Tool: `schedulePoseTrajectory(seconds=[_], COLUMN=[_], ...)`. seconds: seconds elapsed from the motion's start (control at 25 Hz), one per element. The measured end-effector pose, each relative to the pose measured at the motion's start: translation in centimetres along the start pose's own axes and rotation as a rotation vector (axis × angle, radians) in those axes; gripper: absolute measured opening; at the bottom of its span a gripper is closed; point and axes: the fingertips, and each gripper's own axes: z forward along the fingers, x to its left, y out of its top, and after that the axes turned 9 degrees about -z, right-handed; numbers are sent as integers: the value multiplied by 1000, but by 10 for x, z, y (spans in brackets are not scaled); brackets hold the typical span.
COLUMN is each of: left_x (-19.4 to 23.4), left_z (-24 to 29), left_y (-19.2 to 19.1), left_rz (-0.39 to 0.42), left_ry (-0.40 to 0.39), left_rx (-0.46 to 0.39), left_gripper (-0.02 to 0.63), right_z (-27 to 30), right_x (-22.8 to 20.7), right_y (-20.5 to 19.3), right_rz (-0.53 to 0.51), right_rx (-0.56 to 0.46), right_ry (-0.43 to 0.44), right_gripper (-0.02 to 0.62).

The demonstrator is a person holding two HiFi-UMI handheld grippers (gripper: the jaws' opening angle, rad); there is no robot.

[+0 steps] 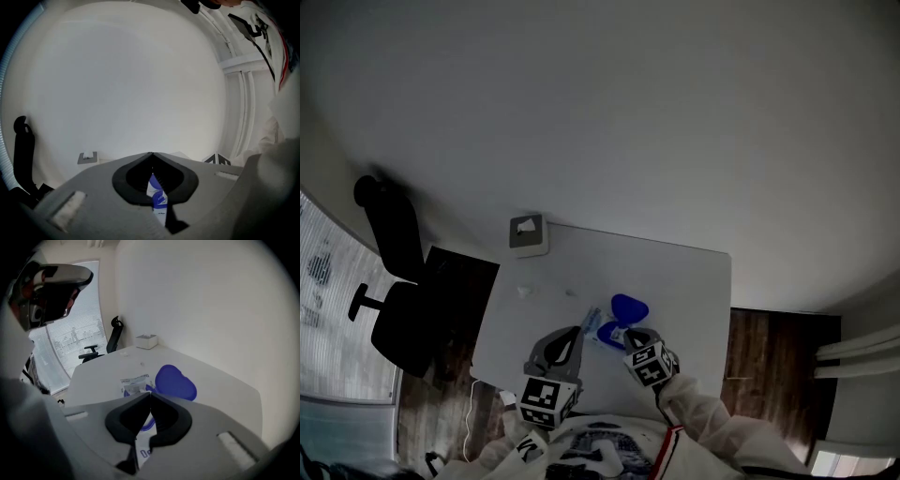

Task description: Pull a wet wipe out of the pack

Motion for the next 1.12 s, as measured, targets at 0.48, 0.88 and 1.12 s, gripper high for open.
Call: schedulePoseTrajectory(seconds=[0.48, 0.88, 1.12], left_x=[-15, -28, -41], left_z=[10, 23, 31], left_y=[0, 3, 5], left_rz=[2, 22, 33], left_ry=[-35, -75, -107], left_rx=[-3, -4, -3], left_gripper=[5, 5, 5], right_z=[-41, -83, -125], right_x=[-5, -30, -41], right_y=[13, 23, 44], right_rz=[60, 206, 253], right_rx=[-97, -215, -313], right_ry=[-29, -116, -172], right_gripper=[8, 8, 8])
